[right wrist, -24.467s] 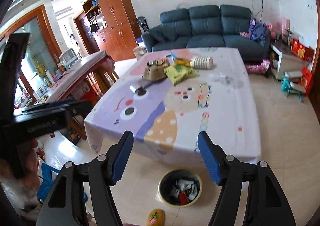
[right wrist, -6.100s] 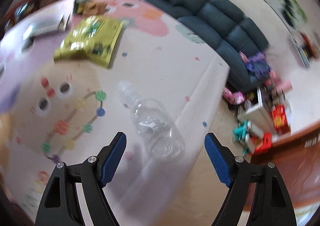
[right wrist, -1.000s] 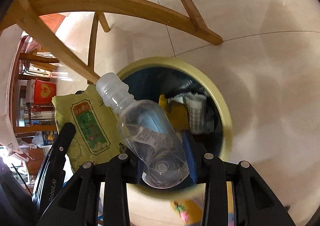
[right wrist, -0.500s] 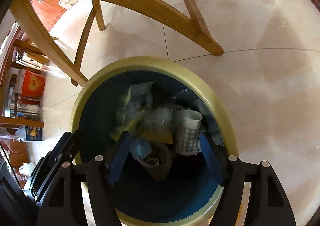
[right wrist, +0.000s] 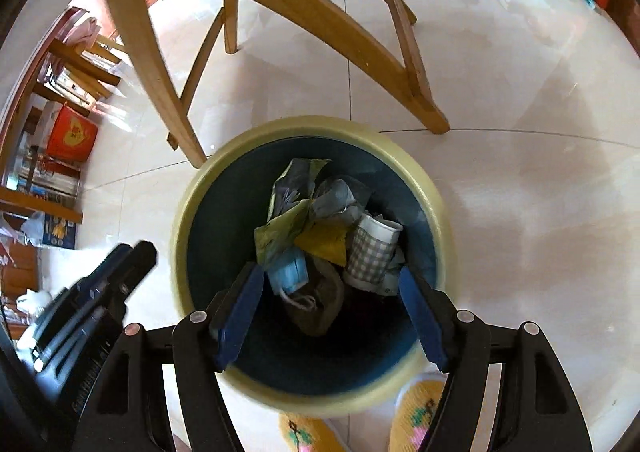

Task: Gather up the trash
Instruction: 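Open both tools over the black bin to drop bag and bottle, then raise both open tools back toward the table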

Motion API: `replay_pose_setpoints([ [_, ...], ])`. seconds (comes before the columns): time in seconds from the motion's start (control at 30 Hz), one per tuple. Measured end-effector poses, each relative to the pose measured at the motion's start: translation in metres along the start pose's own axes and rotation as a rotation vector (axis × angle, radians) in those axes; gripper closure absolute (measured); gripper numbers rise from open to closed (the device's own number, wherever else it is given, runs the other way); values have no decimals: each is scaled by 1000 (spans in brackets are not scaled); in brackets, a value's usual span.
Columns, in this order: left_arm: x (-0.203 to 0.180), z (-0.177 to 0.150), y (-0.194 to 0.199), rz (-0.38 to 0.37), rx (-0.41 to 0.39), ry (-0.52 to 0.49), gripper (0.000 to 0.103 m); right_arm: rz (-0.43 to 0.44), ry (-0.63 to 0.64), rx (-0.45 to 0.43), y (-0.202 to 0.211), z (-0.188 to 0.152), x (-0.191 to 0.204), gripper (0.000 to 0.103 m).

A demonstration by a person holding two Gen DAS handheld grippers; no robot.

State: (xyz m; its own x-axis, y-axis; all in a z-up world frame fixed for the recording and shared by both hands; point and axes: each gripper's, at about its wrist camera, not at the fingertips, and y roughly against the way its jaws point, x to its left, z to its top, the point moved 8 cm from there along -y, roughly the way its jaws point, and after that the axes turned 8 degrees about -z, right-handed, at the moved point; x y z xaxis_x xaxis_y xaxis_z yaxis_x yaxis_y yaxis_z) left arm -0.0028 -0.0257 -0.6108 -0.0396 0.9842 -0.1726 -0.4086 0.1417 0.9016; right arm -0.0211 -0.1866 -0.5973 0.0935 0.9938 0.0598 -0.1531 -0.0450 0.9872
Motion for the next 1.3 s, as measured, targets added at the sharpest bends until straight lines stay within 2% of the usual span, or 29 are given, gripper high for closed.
replay_pose_setpoints([
  [0.2,5,23,79,30,12,61,80,-12,13,-2,86,-10,4,31],
  [0.37,7,47,165,45,23,114,80,-3,25,-16,183,-13,15,31],
  [0.53,-1,71,255,38,16,124,80,1,77,-74,290,0,31,31],
  [0.7,-13,103,350,27,-39,133,80,8,120,-151,384,23,43,31],
  [0.93,-32,146,456,37,-159,114,80,45,159,-267,497,55,51,31],
  [1.0,-33,156,479,39,-190,122,68,73,168,-299,520,63,55,31],
  [1.07,-35,164,502,39,-223,138,61,96,179,-328,538,70,59,31],
  [1.3,-53,202,565,83,-342,115,60,169,219,-454,606,114,67,31],
])
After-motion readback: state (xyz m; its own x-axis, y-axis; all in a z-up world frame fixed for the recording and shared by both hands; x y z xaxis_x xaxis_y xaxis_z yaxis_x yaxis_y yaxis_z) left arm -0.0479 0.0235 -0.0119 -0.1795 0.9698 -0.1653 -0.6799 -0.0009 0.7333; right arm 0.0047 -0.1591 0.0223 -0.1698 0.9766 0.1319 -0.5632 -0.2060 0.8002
